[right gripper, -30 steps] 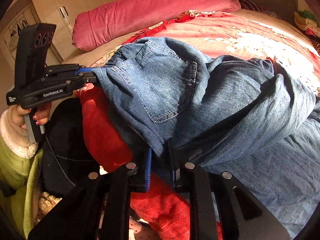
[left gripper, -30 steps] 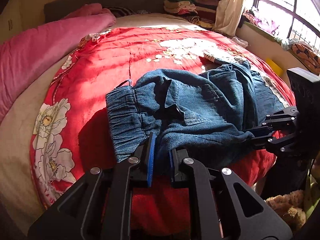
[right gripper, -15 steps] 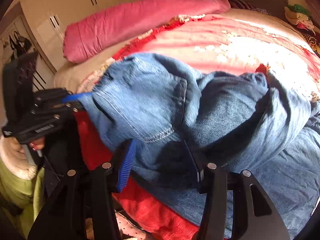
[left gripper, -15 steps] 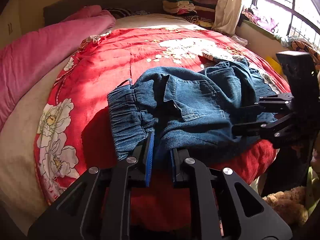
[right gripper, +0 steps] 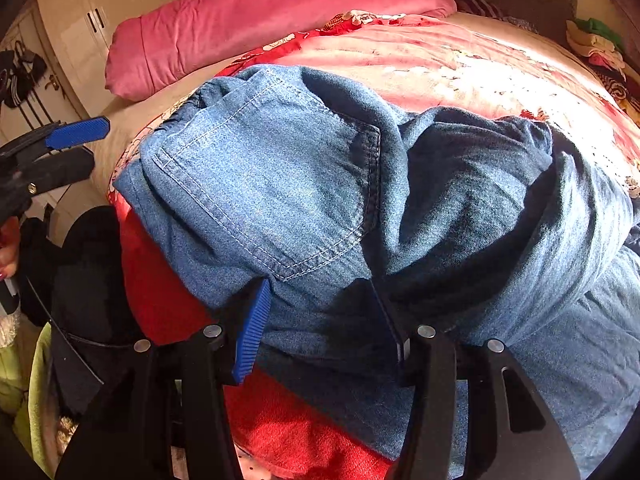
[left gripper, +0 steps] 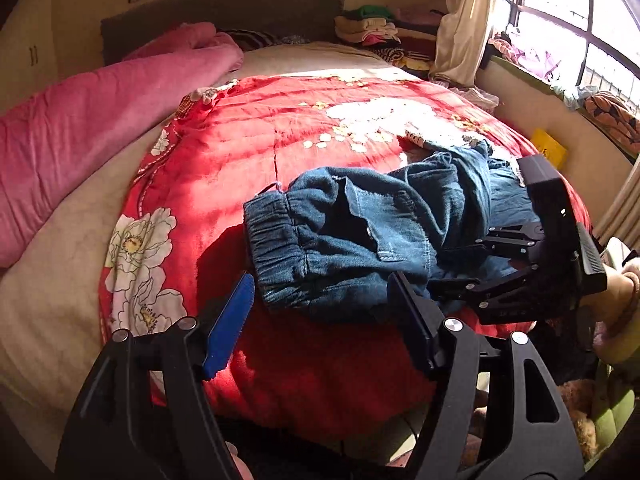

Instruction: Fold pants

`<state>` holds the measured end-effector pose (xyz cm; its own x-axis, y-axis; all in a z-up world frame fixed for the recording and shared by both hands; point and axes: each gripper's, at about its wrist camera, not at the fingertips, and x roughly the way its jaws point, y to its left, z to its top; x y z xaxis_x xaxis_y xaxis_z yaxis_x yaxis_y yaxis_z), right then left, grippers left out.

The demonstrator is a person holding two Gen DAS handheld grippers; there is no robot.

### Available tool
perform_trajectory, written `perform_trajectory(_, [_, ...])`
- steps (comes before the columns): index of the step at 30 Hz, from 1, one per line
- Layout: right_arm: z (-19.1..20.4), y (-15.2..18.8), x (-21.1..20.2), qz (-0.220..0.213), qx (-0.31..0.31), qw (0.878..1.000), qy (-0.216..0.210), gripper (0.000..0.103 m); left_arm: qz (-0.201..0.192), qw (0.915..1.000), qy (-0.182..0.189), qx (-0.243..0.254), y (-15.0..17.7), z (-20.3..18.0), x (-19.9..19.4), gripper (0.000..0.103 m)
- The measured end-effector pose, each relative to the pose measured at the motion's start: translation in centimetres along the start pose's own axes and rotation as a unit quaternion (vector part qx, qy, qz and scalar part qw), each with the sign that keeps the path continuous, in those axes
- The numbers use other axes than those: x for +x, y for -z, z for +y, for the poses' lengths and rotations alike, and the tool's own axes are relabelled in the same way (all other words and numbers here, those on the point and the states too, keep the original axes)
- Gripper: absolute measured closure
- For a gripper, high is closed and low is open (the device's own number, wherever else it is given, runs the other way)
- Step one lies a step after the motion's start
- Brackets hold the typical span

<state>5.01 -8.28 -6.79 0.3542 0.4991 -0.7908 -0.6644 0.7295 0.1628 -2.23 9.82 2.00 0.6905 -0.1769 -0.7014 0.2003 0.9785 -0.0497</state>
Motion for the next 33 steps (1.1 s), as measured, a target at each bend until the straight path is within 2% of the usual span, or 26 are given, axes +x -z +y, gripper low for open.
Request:
perform_trajectory(3, [-0.1, 0.2, -0.2, -0.004, 0.009, 1.0, -0.005, 0.053, -0.015, 0.9997, 0.017, -0.001, -1.4, -1.4, -0.2, 0.042])
perform_trajectory(5, [-0.3, 0.3, -0.5, -0.007, 0.016, 1.0, -0.01, 0.053, -0.011, 0.9993, 0.035, -0.006, -2.3, -2.4, 0.5, 0.049])
perform_trajectory(7, [-0.6, 0.4, -0.8, -0.009, 0.027, 0.999, -0.019, 0.053, -0.003, 0.9988, 0.048, -0.004, -2.8, -3.7, 1.5, 0.077])
perform_trajectory(9, [-1.0, 0.6, -1.1, -0.009, 0.038, 0.999, -0.029, 0.053, 0.01, 0.9978, 0.065, 0.004, -2.9, -4.8, 2.7, 0.089])
perform_trajectory(12, [-1.3, 0.9, -1.7, -0.009, 0.051, 0.998, -0.039, 0.053, 0.043, 0.9969, 0.063, 0.019, -2.2, -5.6, 4.7, 0.099])
perform_trajectory(14, [-1.5, 1.2, -2.1, -0.009, 0.057, 0.997, -0.043, 0.053, 0.061, 0.9965, 0.053, 0.019, -1.4, -5.5, 5.9, 0.099])
perform_trajectory(18, [-1.8, 1.7, -2.5, -0.012, 0.067, 0.996, -0.052, 0.053, 0.101, 0.9938, 0.043, -0.015, 0.1, -3.7, 8.3, 0.099])
perform_trajectory(21, [-2.0, 1.7, -2.5, -0.013, 0.07, 0.996, -0.057, 0.053, 0.118, 0.9907, 0.049, -0.045, 1.1, -2.5, 9.7, 0.1])
perform_trajectory(27, [-2.1, 1.6, -3.0, -0.016, 0.072, 0.995, -0.063, 0.053, 0.111, 0.9887, 0.067, -0.075, 1.9, -1.5, 11.1, 0.101])
perform_trajectory(32, [-3.4, 1.7, -6.7, -0.051, 0.087, 0.993, -0.056, 0.05, 0.096, 0.9903, 0.067, -0.075, 1.4, -1.8, 9.5, 0.1])
perform_trajectory(33, [-3.8, 1.8, -7.5, -0.061, 0.094, 0.992, -0.054, 0.049, 0.089, 0.9904, 0.072, -0.078, 1.2, -1.9, 8.9, 0.095])
